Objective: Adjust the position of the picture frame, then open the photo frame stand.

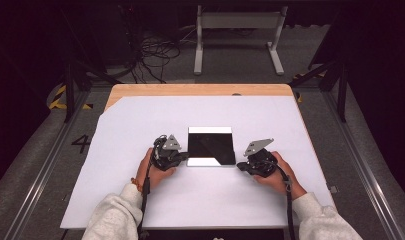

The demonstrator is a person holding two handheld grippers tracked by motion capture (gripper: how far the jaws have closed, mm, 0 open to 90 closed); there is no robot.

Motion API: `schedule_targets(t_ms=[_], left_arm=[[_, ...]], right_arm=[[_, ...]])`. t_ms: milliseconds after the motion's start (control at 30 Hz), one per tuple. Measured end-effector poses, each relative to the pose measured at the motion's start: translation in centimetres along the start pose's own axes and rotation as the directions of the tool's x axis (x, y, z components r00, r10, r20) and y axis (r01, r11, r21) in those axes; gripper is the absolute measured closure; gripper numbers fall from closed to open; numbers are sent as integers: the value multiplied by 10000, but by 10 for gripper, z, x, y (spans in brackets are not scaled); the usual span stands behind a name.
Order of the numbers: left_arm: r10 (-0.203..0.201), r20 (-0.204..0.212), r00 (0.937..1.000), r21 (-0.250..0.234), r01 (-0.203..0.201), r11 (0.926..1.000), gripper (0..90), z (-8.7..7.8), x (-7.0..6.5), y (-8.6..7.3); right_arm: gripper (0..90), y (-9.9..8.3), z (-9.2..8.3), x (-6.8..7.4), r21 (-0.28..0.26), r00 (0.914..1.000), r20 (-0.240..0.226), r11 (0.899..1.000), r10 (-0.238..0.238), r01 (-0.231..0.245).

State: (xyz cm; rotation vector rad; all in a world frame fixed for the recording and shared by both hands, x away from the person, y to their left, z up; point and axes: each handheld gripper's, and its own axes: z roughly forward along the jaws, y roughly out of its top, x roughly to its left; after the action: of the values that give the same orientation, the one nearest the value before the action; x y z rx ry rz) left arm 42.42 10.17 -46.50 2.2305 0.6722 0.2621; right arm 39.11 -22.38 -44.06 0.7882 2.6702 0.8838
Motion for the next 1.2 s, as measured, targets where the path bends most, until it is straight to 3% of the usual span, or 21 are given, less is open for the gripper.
schedule_targets(t_ms=[633, 900, 1200], left_arm=[[-21, 15, 10000, -4, 21, 10000, 898, 0, 0, 0], [-18, -2, 10000, 13, 18, 10000, 898, 0, -1, 0], [-38, -16, 10000, 13, 38, 10000, 899, 0, -1, 0]], right_arm=[[900, 3, 3, 3, -8, 10000, 73, 10000, -22, 22], [900, 8, 1, 5, 651, 9991, 301, 9975, -309, 289], [900, 7, 3, 4, 421, 9990, 373, 9989, -243, 227]])
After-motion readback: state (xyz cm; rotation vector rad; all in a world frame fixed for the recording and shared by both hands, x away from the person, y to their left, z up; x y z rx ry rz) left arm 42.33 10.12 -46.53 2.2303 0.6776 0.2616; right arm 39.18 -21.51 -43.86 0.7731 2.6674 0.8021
